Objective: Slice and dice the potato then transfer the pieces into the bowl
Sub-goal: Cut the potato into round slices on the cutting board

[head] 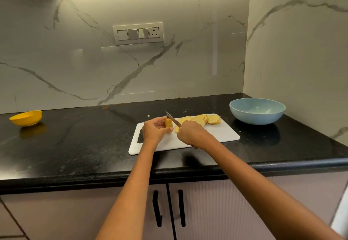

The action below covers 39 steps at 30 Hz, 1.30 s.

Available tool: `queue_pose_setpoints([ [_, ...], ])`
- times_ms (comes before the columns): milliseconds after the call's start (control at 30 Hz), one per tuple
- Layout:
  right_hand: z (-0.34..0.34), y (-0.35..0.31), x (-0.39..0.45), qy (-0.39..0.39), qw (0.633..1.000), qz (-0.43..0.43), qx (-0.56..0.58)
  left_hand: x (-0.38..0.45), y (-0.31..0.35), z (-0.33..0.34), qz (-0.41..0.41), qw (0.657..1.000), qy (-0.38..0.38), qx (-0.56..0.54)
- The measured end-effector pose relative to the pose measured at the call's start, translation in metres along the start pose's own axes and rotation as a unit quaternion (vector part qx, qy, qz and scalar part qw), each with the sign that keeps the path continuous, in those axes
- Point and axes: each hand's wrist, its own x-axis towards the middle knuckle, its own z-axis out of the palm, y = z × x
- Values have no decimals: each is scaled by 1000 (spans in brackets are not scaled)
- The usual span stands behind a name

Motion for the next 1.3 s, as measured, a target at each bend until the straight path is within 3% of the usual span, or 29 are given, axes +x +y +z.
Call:
queue_pose_setpoints([
  [567, 0, -2, 0, -5, 1000, -1, 17, 2, -1, -1, -8, 1000, 1, -2],
  [1300, 9, -1, 13, -30, 999, -11, 17, 3, -4, 0, 62, 995, 18, 76],
])
